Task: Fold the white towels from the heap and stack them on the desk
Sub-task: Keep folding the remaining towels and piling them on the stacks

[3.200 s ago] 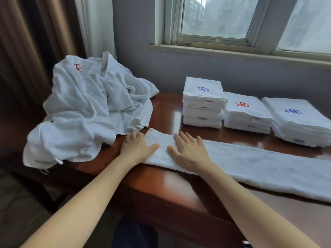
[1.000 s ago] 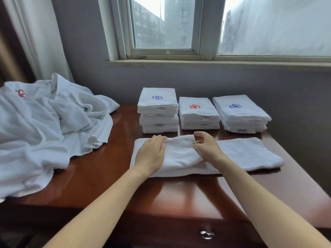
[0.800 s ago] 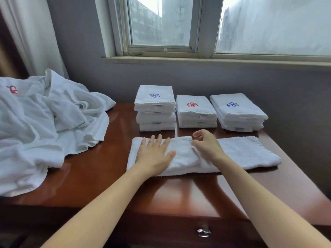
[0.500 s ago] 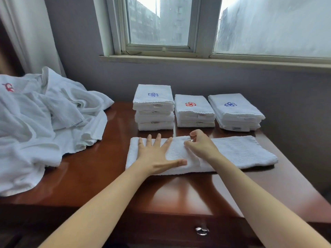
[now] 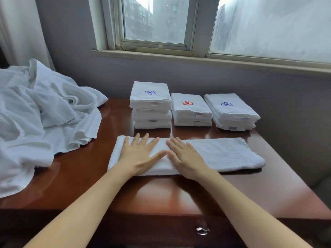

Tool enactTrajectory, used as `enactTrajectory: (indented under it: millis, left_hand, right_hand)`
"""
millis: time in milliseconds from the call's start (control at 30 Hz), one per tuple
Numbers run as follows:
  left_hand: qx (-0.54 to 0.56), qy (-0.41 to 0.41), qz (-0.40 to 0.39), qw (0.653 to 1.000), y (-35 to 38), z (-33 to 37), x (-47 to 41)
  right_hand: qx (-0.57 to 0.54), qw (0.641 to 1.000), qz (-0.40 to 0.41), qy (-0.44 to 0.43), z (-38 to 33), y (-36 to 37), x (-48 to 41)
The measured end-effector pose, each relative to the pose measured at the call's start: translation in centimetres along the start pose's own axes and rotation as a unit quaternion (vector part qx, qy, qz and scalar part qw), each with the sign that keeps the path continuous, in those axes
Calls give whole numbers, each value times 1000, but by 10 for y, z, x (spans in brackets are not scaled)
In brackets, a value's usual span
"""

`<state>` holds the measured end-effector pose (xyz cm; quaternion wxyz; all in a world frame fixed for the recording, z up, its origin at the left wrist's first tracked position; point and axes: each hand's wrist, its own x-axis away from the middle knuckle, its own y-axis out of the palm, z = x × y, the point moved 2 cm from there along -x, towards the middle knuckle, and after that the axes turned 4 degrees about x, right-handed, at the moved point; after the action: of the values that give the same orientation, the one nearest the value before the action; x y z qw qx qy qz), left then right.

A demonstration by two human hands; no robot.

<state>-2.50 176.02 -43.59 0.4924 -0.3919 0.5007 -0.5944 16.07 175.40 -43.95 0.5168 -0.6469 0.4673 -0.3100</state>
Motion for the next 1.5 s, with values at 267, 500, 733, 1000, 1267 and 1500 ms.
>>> enactTrajectory:
  millis: [267,500,733,1000,1267,1500]
  left_hand:
    - [-40,-40,-38,998,-21,-49,24]
    - [-21,28,-6,999,-16,34,10]
    - [-27,146,-28,988,13,134,-25]
    - [-1,161,-10,987,37,143,-36]
    - [60,162,35,984,35,142,-31]
    - [482,141,53,863,-24,153,-14]
  right_hand:
    - [-35,999,-12,-13,-58,21,-16]
    - [-20,998,-57,-7,11,-18,4]
    - [81,986,1,143,97,-44,42]
    - [-1,977,84,198,125,-49,53]
    - [-64,964,41,254,129,-80,51]
    - [-527,822,146,157,84,-112,47]
